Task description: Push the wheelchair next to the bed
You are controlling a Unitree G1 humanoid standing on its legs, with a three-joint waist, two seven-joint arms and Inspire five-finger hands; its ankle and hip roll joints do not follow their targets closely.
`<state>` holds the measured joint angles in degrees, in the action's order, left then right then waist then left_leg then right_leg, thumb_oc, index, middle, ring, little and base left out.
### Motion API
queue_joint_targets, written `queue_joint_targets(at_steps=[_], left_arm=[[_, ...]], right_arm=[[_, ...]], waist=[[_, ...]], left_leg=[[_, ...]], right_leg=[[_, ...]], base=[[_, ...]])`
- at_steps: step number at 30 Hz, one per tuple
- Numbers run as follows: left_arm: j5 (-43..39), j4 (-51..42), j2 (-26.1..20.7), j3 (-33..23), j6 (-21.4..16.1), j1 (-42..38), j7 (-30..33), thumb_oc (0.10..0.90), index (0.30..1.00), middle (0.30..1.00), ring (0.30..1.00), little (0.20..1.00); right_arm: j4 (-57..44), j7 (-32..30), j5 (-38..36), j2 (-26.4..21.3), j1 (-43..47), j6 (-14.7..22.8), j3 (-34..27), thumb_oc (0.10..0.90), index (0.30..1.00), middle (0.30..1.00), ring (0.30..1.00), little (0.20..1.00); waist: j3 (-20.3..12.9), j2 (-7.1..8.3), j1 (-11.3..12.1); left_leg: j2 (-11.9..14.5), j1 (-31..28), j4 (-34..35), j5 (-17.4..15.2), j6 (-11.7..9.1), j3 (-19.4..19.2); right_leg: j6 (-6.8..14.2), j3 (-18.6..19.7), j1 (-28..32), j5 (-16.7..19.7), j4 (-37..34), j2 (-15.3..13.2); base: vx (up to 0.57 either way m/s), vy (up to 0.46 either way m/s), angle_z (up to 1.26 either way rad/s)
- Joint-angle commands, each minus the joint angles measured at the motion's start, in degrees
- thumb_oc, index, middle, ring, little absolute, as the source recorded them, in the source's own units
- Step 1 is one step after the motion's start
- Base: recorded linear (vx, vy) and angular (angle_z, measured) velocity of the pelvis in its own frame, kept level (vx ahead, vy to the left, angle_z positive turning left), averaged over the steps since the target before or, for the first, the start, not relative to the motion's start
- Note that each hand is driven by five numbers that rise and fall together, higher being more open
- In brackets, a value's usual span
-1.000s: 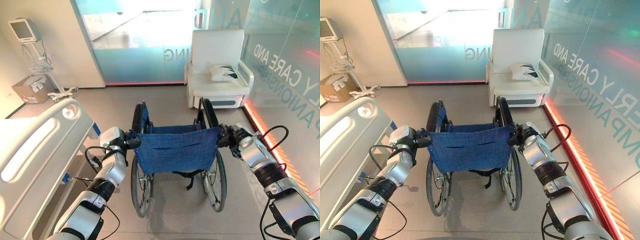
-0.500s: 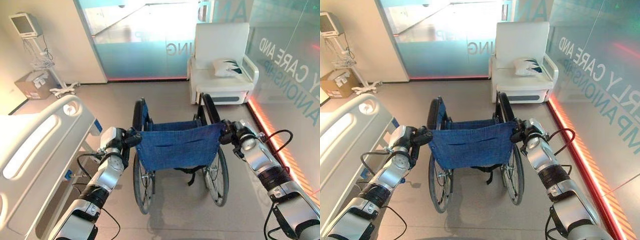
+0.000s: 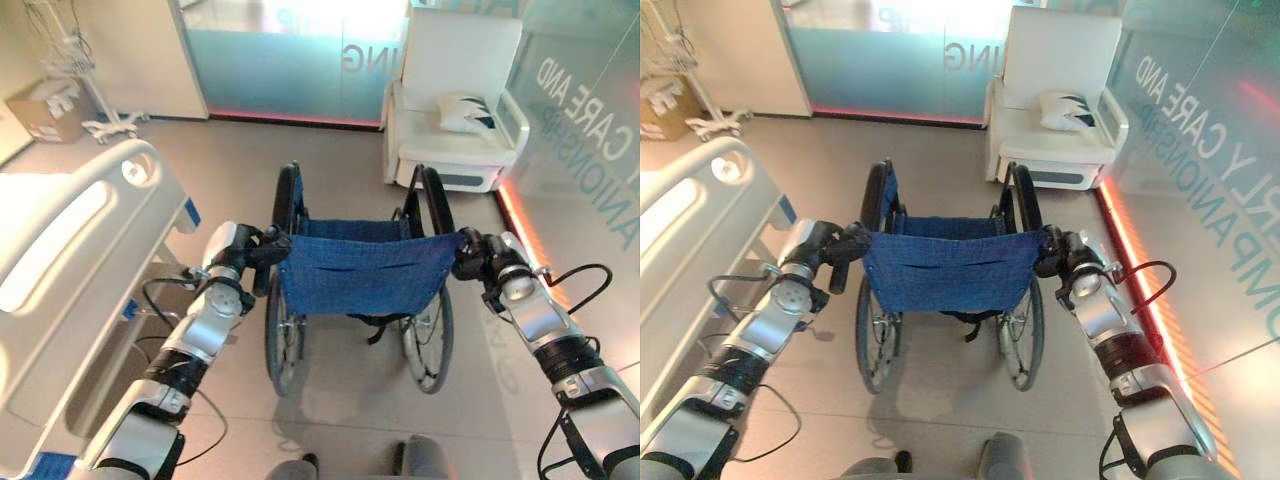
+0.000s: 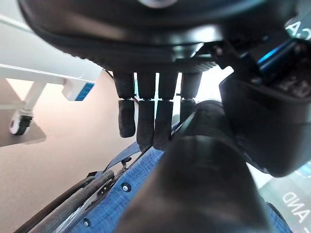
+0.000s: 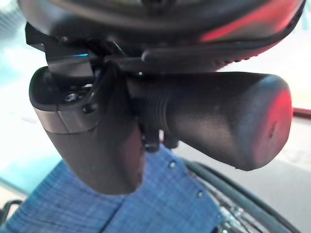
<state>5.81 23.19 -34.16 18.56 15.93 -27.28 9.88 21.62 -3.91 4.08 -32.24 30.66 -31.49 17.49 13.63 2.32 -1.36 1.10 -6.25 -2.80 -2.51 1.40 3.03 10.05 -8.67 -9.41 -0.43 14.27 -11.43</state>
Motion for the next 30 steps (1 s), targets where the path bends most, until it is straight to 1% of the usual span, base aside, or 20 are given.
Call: queue_joint_targets(at_steps=[1, 5, 7, 9, 10, 12, 13, 15, 16, 18, 19, 21, 22, 23, 24, 25, 26, 27, 29, 30], left_arm=[[-4.3, 4.4, 3.5, 3.9, -4.5, 3.9, -2.1, 0.400, 0.300, 0.300, 0.300, 0.300], [-5.9, 5.2, 3.9, 4.4, -4.8, 2.5, -1.7, 0.400, 0.300, 0.300, 0.300, 0.300], [-7.4, 4.7, 4.1, 3.7, -4.1, 3.6, -1.4, 0.400, 0.300, 0.300, 0.300, 0.300], [-8.0, 4.6, 4.1, 3.0, -3.9, 4.5, -1.0, 0.400, 0.300, 0.300, 0.300, 0.300], [-8.2, 4.7, 4.1, 2.9, -4.0, 4.5, -0.8, 0.400, 0.300, 0.300, 0.300, 0.300], [-8.9, 5.3, 4.4, 2.4, -4.5, 4.1, -0.2, 0.400, 0.300, 0.300, 0.300, 0.300], [-9.0, 5.5, 4.5, 2.3, -4.6, 4.0, 0.0, 0.400, 0.300, 0.300, 0.300, 0.300], [-9.5, 6.1, 4.5, 2.3, -4.8, 3.0, 0.5, 0.400, 0.300, 0.300, 0.300, 0.300], [-10.5, 6.9, 4.5, 2.6, -5.1, 2.1, 0.9, 0.400, 0.300, 0.300, 0.300, 0.300], [-10.7, 7.0, 4.6, 2.6, -5.1, 1.8, 1.1, 0.400, 0.300, 0.300, 0.300, 0.300], [-11.5, 6.7, 4.4, 2.5, -5.0, 1.2, 1.1, 0.400, 0.300, 0.300, 0.300, 0.300], [-11.8, 6.3, 4.1, 2.2, -4.5, 0.9, 0.5, 0.400, 0.300, 0.300, 0.300, 0.300], [-12.0, 6.2, 4.0, 2.0, -4.2, 0.7, 0.2, 0.400, 0.300, 0.300, 0.300, 0.300], [-12.1, 6.5, 3.7, 1.6, -4.3, 0.8, -0.5, 0.400, 0.300, 0.300, 0.300, 0.300], [-11.9, 6.6, 3.7, 1.5, -4.4, 0.8, -0.7, 0.400, 0.300, 0.300, 0.300, 0.300], [-11.4, 6.6, 3.7, 1.4, -4.3, 0.8, -1.3, 0.400, 0.300, 0.300, 0.300, 0.300], [-10.4, 6.9, 3.7, 1.8, -4.4, 0.8, -1.9, 0.400, 0.300, 0.300, 0.300, 0.300], [-10.2, 6.9, 3.7, 2.0, -4.3, 0.9, -2.0, 0.400, 0.300, 0.300, 0.300, 0.300], [-9.3, 6.5, 3.2, 2.4, -4.0, 1.5, -2.4, 0.400, 0.300, 0.300, 0.300, 0.300], [-9.1, 6.1, 2.3, 2.0, -3.7, 2.2, -2.8, 0.400, 0.300, 0.300, 0.300, 0.300]], right_arm=[[3.4, 4.5, -1.1, 2.0, 0.1, 6.4, 7.0, 0.400, 0.300, 0.300, 0.300, 0.300], [4.5, 4.6, -2.8, 1.4, 1.9, 5.8, 7.5, 0.400, 0.300, 0.300, 0.300, 0.300], [2.7, 6.3, -2.6, 0.9, 1.3, 4.4, 7.9, 0.400, 0.300, 0.300, 0.300, 0.300], [1.6, 7.8, -1.7, 0.4, 0.2, 4.6, 8.1, 0.400, 0.300, 0.300, 0.300, 0.300], [1.4, 8.2, -1.3, 0.3, 0.1, 4.7, 8.1, 0.400, 0.300, 0.300, 0.300, 0.300], [1.4, 9.3, -0.5, -0.1, 0.4, 5.4, 8.7, 0.400, 0.300, 0.300, 0.300, 0.300], [1.5, 9.5, -0.5, -0.2, 0.6, 5.6, 8.8, 0.400, 0.300, 0.300, 0.300, 0.300], [2.1, 10.1, -1.0, -1.1, 1.8, 6.3, 9.3, 0.400, 0.300, 0.300, 0.300, 0.300], [2.1, 10.6, -1.5, -1.9, 2.8, 6.4, 10.0, 0.400, 0.300, 0.300, 0.300, 0.300], [2.1, 10.8, -1.5, -2.2, 3.2, 6.5, 10.2, 0.400, 0.300, 0.300, 0.300, 0.300], [1.6, 10.9, -1.5, -2.8, 3.9, 6.4, 10.8, 0.400, 0.300, 0.300, 0.300, 0.300], [1.4, 11.1, -1.6, -3.0, 4.4, 6.1, 10.8, 0.400, 0.300, 0.300, 0.300, 0.300], [1.8, 11.1, -1.4, -2.7, 5.1, 5.9, 11.1, 0.400, 0.300, 0.300, 0.300, 0.300], [2.8, 11.4, -1.0, -2.0, 6.4, 5.4, 11.8, 0.400, 0.300, 0.300, 0.300, 0.300], [3.2, 11.3, -1.0, -1.7, 7.0, 5.0, 12.1, 0.400, 0.300, 0.300, 0.300, 0.300], [3.8, 11.1, -1.0, -1.1, 8.5, 3.7, 12.8, 0.400, 0.300, 0.300, 0.300, 0.300], [4.8, 10.8, -1.5, -0.1, 10.6, 1.6, 14.0, 0.400, 0.300, 0.300, 0.300, 0.300], [5.1, 10.8, -1.9, 0.0, 11.2, 1.2, 14.4, 0.400, 0.300, 0.300, 0.300, 0.300], [5.9, 11.4, -2.8, 0.2, 13.1, -0.1, 15.2, 0.400, 0.300, 0.300, 0.300, 0.300], [6.3, 12.5, -2.8, -0.2, 13.6, 0.1, 15.5, 0.400, 0.300, 0.300, 0.300, 0.300]], waist=[[1.0, -1.39, 0.0], [-0.2, -0.34, 0.1], [-1.1, -0.13, -0.3], [-1.8, -0.03, -0.8], [-1.9, 0.00, -0.9], [-2.7, 0.24, -1.1], [-2.8, 0.26, -1.2], [-4.0, 0.37, -1.5], [-5.2, 0.74, -1.7], [-5.5, 0.92, -1.8], [-5.4, 2.61, -0.4], [-4.7, 3.17, 0.7], [-3.8, 3.11, 1.8], [-3.1, 2.86, 3.3], [-2.7, 2.60, 3.8], [-2.2, 2.03, 4.9], [-1.5, 0.79, 6.6], [-1.3, 0.61, 7.2], [-0.8, 0.06, 9.0], [-0.7, 0.00, 9.9]], left_leg=[[-6.0, -7.0, 2.4, -3.7, 1.7, 0.2], [-5.9, -6.4, -0.2, -5.9, 1.6, 0.2], [-3.5, -7.6, -2.3, -7.2, -0.2, -1.3], [-0.8, -8.3, -3.6, -6.6, -1.6, -2.9], [-0.4, -8.2, -4.0, -6.2, -1.8, -3.0], [1.7, -7.4, -6.7, -2.4, -3.2, -3.9], [2.0, -7.3, -7.0, -1.8, -3.5, -4.0], [3.8, -6.7, -10.2, 3.6, -5.0, -4.5], [5.3, -6.2, -13.9, 8.2, -6.2, -5.4], [5.9, -5.4, -15.8, 9.7, -6.6, -5.7], [4.9, 1.4, -23.3, 12.1, -6.4, -6.3], [4.8, 6.6, -25.2, 11.6, -5.8, -7.0], [3.7, 9.6, -24.5, 11.1, -5.3, -6.8], [1.5, 12.9, -21.4, 11.5, -4.9, -6.4], [1.3, 13.6, -20.2, 11.9, -5.0, -6.5], [1.6, 15.8, -16.7, 13.8, -5.4, -7.0], [2.2, 19.0, -9.9, 17.4, -6.3, -7.1], [2.2, 19.5, -7.7, 18.6, -6.7, -6.8], [2.1, 21.7, -1.2, 22.8, -7.4, -5.2], [2.1, 22.5, 1.9, 23.1, -7.5, -4.6]], right_leg=[[-1.1, 1.8, -2.6, 17.7, -16.3, 0.2], [-1.2, 1.6, -1.1, 16.2, -14.1, 0.0], [-1.4, 0.2, -1.8, 14.1, -8.3, -0.1], [-2.5, -1.0, -1.2, 12.4, -7.0, 0.3], [-2.8, -1.1, -1.0, 12.1, -7.0, 0.5], [-4.5, -2.1, 0.7, 10.3, -7.9, 1.7], [-4.7, -2.3, 1.0, 10.1, -8.2, 1.9], [-6.3, -3.4, 2.6, 8.9, -9.8, 3.3], [-7.6, -4.3, 4.1, 8.2, -11.6, 4.3], [-8.2, -4.7, 4.8, 7.9, -12.4, 4.8], [-9.6, -4.5, 8.2, 6.5, -13.7, 5.0], [-9.9, -3.9, 10.3, 5.4, -13.8, 5.1], [-9.7, -2.9, 11.9, 4.7, -13.8, 5.5], [-9.3, -1.6, 13.6, 3.9, -13.7, 6.4], [-9.2, -1.1, 14.5, 3.6, -13.9, 6.9], [-9.2, -0.4, 16.1, 2.9, -14.3, 8.0], [-9.3, 0.5, 18.3, 1.9, -14.8, 9.8], [-9.3, 1.1, 18.9, 1.5, -14.8, 10.1], [-9.5, 3.2, 21.2, 0.5, -14.7, 10.9], [-9.5, 4.4, 22.0, -0.3, -14.2, 11.1]], base=[[0.34, -0.218, 0.54], [0.30, -0.262, 0.67], [0.41, -0.284, 0.22], [0.38, -0.238, 0.20], [0.32, -0.221, 0.27], [0.29, -0.208, 0.20], [0.25, -0.190, 0.04], [0.23, -0.184, 0.03], [0.24, -0.178, 0.15], [0.24, -0.168, 0.22], [0.34, -0.214, 0.19], [0.33, -0.147, -0.02], [0.38, -0.012, -0.23], [0.40, 0.009, -0.19], [0.40, 0.034, -0.25], [0.48, 0.067, -0.26], [0.49, 0.074, -0.28], [0.53, 0.108, -0.16], [0.45, 0.130, -0.22], [0.53, 0.225, -0.61]])
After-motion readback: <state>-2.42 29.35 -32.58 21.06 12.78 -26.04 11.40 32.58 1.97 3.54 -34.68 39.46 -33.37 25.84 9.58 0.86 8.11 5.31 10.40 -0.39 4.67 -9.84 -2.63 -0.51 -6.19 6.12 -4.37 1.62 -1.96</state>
